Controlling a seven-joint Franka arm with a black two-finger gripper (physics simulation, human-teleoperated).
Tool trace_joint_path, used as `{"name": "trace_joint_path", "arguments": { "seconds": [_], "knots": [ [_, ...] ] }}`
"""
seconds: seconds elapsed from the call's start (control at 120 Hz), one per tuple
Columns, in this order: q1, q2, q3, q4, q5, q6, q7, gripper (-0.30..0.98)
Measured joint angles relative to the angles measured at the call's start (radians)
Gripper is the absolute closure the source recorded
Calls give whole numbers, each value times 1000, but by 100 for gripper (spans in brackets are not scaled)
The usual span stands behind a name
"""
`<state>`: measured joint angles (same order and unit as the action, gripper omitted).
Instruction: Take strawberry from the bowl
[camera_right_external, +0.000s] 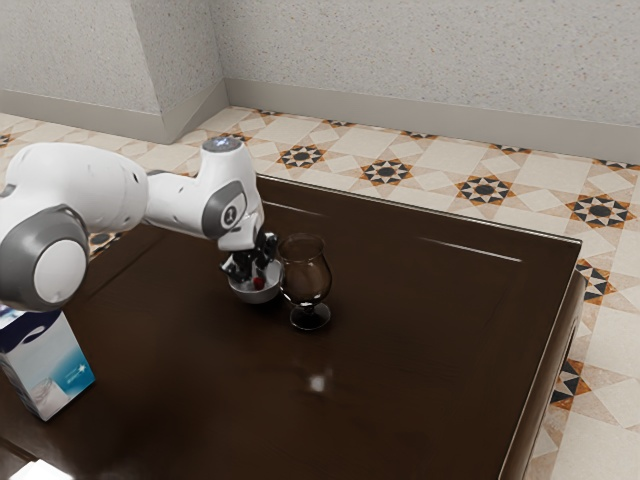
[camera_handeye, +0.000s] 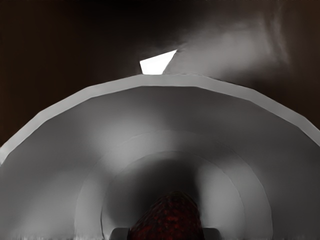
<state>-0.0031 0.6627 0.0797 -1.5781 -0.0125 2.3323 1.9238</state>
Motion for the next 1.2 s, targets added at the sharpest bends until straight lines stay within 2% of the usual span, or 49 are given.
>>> {"name": "trace_joint_path", "arguments": {
  "seconds": [0.117,0.3,0.467,0.642,0.792,0.967,1.2],
  "knots": [
    [0,-14,0,-7,-5,15,15,70],
    [-21,-117,0,-11,-8,32,37,75],
    [-155,-191,-1,32,-6,38,54,75],
    [-293,-115,-3,82,-13,68,65,76],
    [-330,-13,0,105,-39,98,73,76],
    [-346,31,3,107,-67,131,81,75],
    [-371,-25,26,81,-66,134,74,32]
  ]
}}
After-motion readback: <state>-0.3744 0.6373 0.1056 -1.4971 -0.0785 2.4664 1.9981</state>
